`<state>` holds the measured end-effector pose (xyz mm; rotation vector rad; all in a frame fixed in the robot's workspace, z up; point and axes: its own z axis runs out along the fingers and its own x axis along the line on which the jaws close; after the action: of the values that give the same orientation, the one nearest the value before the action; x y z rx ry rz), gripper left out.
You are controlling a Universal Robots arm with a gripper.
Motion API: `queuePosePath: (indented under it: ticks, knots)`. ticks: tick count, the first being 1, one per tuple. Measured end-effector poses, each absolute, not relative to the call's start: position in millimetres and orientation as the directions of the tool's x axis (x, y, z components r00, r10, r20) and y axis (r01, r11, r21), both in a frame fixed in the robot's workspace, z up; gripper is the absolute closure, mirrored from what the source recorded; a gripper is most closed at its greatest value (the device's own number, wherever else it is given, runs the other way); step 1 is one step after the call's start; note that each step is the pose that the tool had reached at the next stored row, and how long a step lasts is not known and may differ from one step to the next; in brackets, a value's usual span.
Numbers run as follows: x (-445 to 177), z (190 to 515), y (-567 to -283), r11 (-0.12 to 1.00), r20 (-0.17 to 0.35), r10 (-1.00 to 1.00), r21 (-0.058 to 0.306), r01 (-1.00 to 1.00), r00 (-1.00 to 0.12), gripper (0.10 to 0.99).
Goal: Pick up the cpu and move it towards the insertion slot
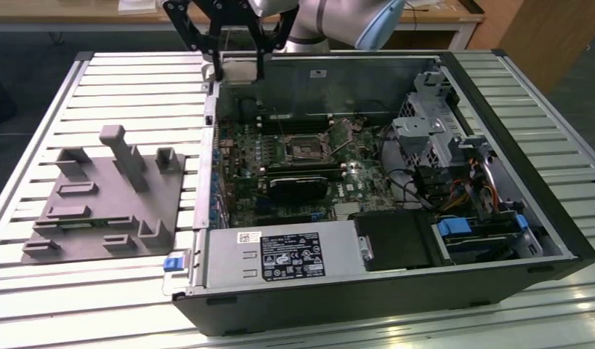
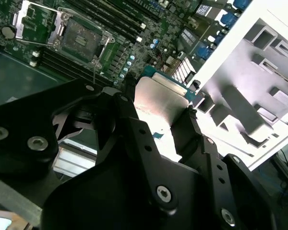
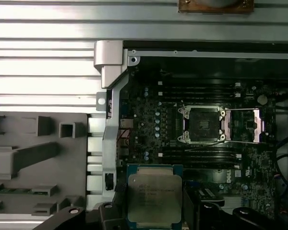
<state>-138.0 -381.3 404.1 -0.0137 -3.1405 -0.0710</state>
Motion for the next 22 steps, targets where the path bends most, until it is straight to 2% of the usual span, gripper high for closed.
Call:
queuePosePath:
  ticks: [22]
  knots:
    - [-104,404,-365,0.999,0.000,0.009,0.045,0.009,-1.000,0.541]
